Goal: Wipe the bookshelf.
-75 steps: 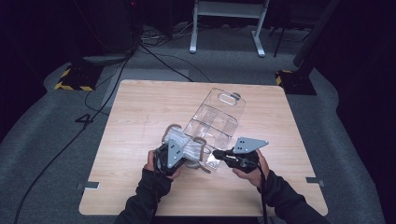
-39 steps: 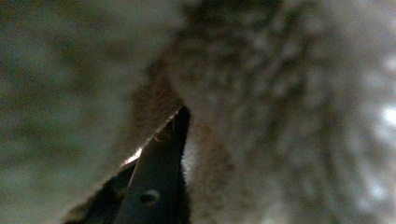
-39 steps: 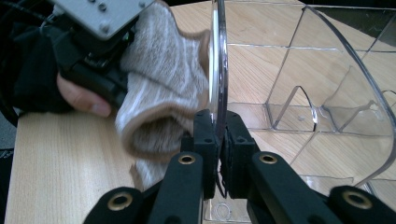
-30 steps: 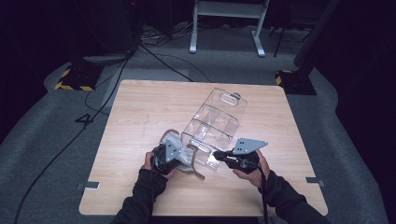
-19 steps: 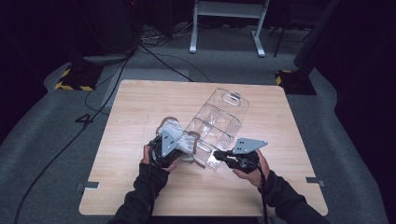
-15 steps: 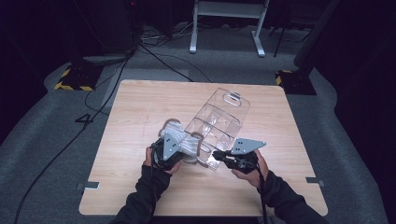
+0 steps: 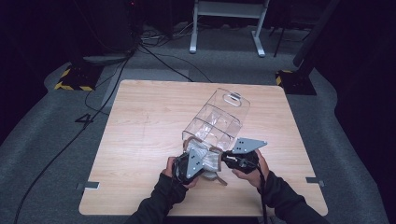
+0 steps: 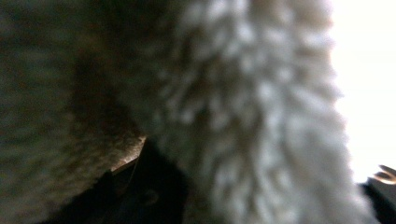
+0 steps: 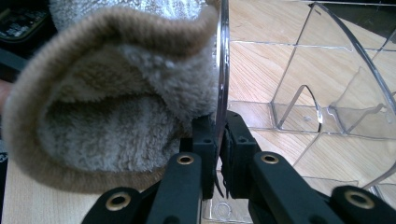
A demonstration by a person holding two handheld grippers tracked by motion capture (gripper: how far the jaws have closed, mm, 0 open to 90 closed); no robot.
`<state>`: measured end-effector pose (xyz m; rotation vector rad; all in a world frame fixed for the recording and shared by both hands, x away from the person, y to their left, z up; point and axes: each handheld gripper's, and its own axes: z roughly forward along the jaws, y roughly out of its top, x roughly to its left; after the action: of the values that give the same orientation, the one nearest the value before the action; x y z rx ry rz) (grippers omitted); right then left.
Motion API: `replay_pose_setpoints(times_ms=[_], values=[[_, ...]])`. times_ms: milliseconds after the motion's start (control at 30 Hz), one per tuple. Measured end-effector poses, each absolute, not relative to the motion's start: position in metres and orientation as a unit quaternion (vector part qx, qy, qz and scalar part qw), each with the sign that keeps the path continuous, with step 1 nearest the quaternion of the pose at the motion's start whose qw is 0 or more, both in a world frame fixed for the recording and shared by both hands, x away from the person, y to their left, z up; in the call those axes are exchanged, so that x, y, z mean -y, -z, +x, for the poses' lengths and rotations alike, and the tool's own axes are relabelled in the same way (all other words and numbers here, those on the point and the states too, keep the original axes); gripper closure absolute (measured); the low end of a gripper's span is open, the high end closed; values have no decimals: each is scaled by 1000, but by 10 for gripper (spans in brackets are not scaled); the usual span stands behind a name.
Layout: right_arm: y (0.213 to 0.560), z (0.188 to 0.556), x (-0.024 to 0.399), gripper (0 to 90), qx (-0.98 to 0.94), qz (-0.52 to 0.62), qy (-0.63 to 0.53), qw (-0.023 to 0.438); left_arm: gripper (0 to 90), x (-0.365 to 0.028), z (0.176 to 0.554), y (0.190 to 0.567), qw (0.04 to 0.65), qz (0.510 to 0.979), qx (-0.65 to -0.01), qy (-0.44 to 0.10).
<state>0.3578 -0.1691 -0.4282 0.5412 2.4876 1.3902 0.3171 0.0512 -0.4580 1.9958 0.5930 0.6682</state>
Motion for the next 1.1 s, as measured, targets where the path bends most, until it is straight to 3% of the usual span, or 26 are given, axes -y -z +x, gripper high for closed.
replay_pose_setpoints(times_ms=[133, 433, 767, 867, 1000, 1100], values=[[428, 358, 170, 856, -852, 184, -475, 123, 743, -50, 316, 462, 440, 823, -230, -277], [428, 360, 177, 863, -852, 184, -475, 123, 726, -48, 331, 499, 378, 858, -255, -236], [428, 363, 184, 867, -853, 182, -470, 136, 686, -70, 350, 497, 367, 858, -277, -231], [429, 367, 185, 868, -850, 187, -473, 138, 647, -80, 360, 496, 362, 861, -276, -229], [429, 369, 184, 865, -849, 187, -472, 144, 496, -88, 362, 490, 369, 863, -279, -205], [429, 369, 183, 863, -850, 188, -469, 151, 456, -90, 358, 484, 353, 875, -261, -203]])
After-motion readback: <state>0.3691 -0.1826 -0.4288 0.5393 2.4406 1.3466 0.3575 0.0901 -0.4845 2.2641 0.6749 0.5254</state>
